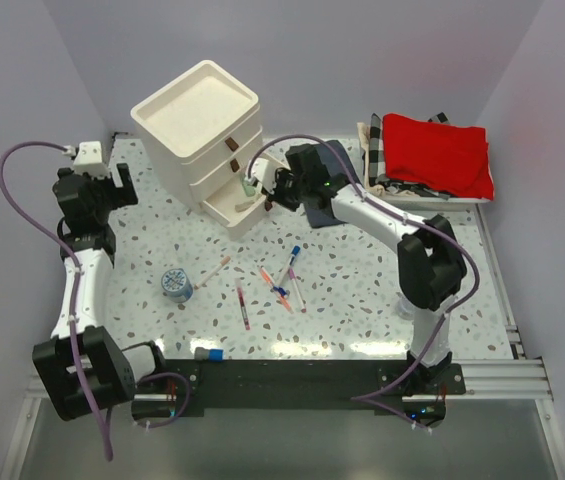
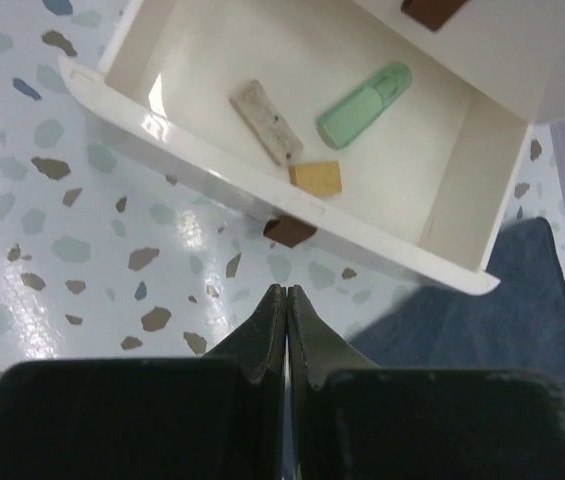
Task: Sort the stationery into containers
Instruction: Place the stationery in the drawer, then close the drawer in the storage box.
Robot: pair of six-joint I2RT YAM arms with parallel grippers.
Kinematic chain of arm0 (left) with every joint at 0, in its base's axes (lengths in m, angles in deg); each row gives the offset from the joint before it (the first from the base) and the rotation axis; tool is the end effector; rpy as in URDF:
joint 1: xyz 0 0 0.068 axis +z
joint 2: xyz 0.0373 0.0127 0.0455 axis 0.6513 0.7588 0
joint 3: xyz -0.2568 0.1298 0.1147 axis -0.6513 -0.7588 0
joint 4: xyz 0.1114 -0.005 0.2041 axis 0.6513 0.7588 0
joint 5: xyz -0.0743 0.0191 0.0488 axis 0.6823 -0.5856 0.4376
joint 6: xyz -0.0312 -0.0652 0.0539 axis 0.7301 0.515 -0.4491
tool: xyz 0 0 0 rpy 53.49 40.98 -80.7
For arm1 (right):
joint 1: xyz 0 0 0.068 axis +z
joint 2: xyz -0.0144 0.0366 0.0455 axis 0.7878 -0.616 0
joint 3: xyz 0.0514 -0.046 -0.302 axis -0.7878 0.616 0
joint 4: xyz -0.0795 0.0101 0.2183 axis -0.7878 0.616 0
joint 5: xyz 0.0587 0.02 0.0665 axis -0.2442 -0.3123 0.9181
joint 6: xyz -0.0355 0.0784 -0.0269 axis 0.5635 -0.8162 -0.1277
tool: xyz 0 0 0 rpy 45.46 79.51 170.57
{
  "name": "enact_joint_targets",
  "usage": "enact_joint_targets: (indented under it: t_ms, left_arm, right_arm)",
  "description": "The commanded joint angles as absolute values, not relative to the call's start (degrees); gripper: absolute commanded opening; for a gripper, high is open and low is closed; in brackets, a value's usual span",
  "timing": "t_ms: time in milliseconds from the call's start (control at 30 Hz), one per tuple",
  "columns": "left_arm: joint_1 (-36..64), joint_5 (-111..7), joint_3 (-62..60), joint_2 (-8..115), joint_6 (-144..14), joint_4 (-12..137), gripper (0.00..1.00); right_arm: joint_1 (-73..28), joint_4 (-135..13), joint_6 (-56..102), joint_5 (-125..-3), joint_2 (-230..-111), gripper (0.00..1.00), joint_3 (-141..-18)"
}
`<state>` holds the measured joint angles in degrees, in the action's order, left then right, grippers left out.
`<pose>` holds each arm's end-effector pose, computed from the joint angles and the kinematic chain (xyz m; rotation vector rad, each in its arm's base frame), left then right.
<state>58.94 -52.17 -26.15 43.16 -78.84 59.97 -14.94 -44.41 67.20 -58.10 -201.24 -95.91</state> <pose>0.2563 0.0732 0.3429 -0.1538 1.7965 0.1327 0.3689 0.3012 0.2822 -1.4400 1.6871 0.2505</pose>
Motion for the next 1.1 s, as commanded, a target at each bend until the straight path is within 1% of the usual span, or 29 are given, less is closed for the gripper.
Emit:
enact_joint_targets:
  t_ms: [0, 67, 100, 133, 167, 433, 667, 800, 1067]
  left_arm:
    - [59.45, -54.94, -18.80, 48.96, -76.99, 51.72, 0.81]
    - [59.54, -54.85, -18.01, 50.80, -75.43, 50.22, 0.55]
    - [59.54, -54.41, -17.31, 51.42, -75.41, 49.78, 0.37]
    - [59.54, -54.32, -16.78, 52.12, -75.24, 49.60, 0.07]
    - [59.54, -54.32, -16.42, 53.17, -74.89, 49.60, 0.00]
    - [59.54, -55.46, -15.63, 55.82, -74.70, 51.27, 0.00]
    - [59.54, -55.90, -16.68, 57.57, -76.02, 53.12, 0.00]
    - [59.54, -55.29, -17.03, 58.37, -76.02, 52.94, 0.00]
    - [59.62, -55.20, -17.39, 59.16, -76.29, 54.26, 0.00]
  right_arm:
    - [-16.21, -51.77, 69.21, -55.47, -200.74, 0.00, -91.86]
    - [-16.21, -51.17, 68.87, -55.21, -202.23, 0.00, -93.17]
    - [-16.21, -51.42, 67.91, -55.64, -203.54, 0.00, -94.49]
    - [-16.21, -51.43, 67.55, -55.91, -204.17, 0.00, -94.93]
    - [-16.21, -51.86, 67.37, -56.17, -204.69, 0.00, -95.29]
    - [-16.29, -57.22, 64.91, -58.10, -210.58, 0.00, -98.89]
    - [-16.21, -65.83, 62.36, -60.21, -215.50, 0.00, -103.98]
    - [-16.29, -66.90, 60.43, -61.88, -219.11, 0.00, -110.21]
    - [-16.12, -67.86, 57.09, -62.24, -226.31, 0.00, -118.58]
